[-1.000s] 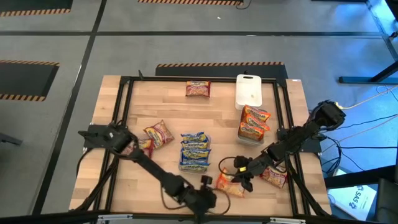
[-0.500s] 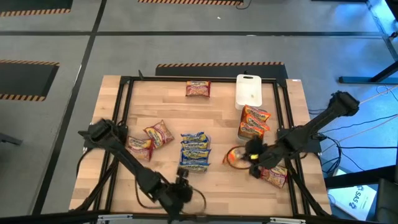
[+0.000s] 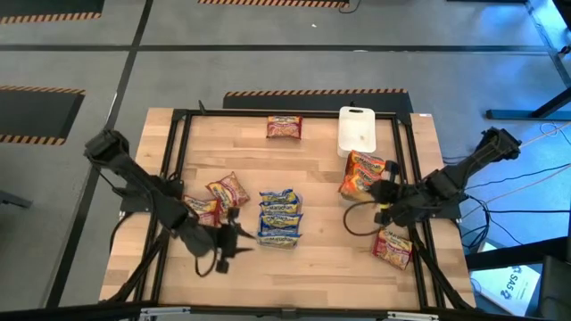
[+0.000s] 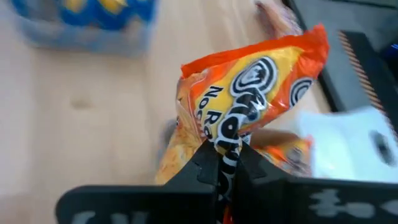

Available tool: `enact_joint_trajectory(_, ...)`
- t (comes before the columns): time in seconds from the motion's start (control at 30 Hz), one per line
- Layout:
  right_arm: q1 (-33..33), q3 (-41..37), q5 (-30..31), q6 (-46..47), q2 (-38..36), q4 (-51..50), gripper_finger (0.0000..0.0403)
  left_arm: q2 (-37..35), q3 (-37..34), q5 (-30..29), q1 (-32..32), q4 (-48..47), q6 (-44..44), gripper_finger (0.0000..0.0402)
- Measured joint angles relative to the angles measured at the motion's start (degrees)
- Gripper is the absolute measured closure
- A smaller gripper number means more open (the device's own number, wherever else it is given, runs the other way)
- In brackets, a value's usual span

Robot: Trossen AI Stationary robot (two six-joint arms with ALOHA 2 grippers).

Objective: Sort Maruchan noodles
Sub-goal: Put the orange noodle pack into the gray bin

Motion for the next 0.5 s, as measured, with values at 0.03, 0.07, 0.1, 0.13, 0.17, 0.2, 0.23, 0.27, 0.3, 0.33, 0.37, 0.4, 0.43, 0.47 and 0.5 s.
enact_joint_trajectory(0.03, -0.7, 0.0, 0.3, 0.3, -0.1, -1.0, 0.0400, -1.8, -1.5, -0.1, 0.7, 1.1, 0.9, 0.0265)
enact_joint_trajectory(0.07, -1.4, 0.0, 0.2, 0.4, -0.1, -1.5, 0.0400, -3.3, -2.7, -0.3, 1.6, 1.7, 1.5, 0.0265)
enact_joint_trajectory(0.1, -2.0, 0.0, -0.1, 0.3, 0.0, -2.0, 0.0400, -4.4, -3.6, -0.3, 2.5, 2.0, 2.2, 0.0265)
enact_joint_trajectory(0.13, -2.7, 0.0, -1.0, -0.2, 0.0, -2.5, 0.0400, -5.6, -4.4, -0.2, 3.6, 2.0, 2.4, 0.0265)
enact_joint_trajectory(0.17, -3.2, 0.0, -2.0, -0.4, 0.0, -2.9, 0.0400, -6.4, -5.2, -0.1, 4.6, 2.0, 2.4, 0.0265)
enact_joint_trajectory(0.2, -3.6, 0.0, -2.9, -0.5, 0.1, -3.0, 0.0400, -7.0, -5.6, -0.1, 5.6, 2.0, 2.4, 0.0265)
enact_joint_trajectory(0.23, -3.7, 0.0, -3.9, -0.6, 0.1, -3.3, 0.0400, -7.6, -6.0, -0.2, 6.5, 1.9, 2.5, 0.0265)
enact_joint_trajectory(0.27, -3.6, 0.0, -4.7, -0.6, 0.1, -4.1, 0.0400, -8.0, -6.2, -0.3, 7.4, 1.9, 2.6, 0.0265)
enact_joint_trajectory(0.3, -3.5, 0.0, -5.1, -0.6, 0.0, -5.0, 0.0400, -8.1, -6.2, -0.2, 8.3, 2.0, 2.6, 0.0265)
enact_joint_trajectory(0.33, -3.5, 0.0, -5.4, -0.7, 0.1, -5.5, 0.0401, -8.0, -6.2, -0.2, 9.1, 2.0, 2.6, 0.0265)
enact_joint_trajectory(0.37, -3.5, 0.0, -5.8, -0.7, 0.1, -5.8, 0.0401, -8.0, -6.3, -0.1, 9.9, 1.9, 2.8, 0.0265)
enact_joint_trajectory(0.4, -3.5, 0.0, -6.1, -0.8, 0.4, -5.8, 0.0401, -8.0, -6.3, 0.0, 10.5, 1.8, 3.4, 0.0265)
enact_joint_trajectory(0.43, -3.5, -0.3, -6.0, -1.3, 0.5, -5.5, 0.0401, -8.0, -6.3, 0.1, 11.2, 1.8, 4.0, 0.0265)
enact_joint_trajectory(0.47, -3.5, -0.9, -5.5, -1.9, 0.5, -5.0, 0.0401, -8.0, -6.3, 0.2, 11.8, 1.8, 4.5, 0.0265)
enact_joint_trajectory(0.5, -3.5, -1.8, -4.5, -2.4, 0.5, -3.8, 0.0401, -8.0, -6.3, 0.3, 12.3, 1.8, 4.9, 0.0265)
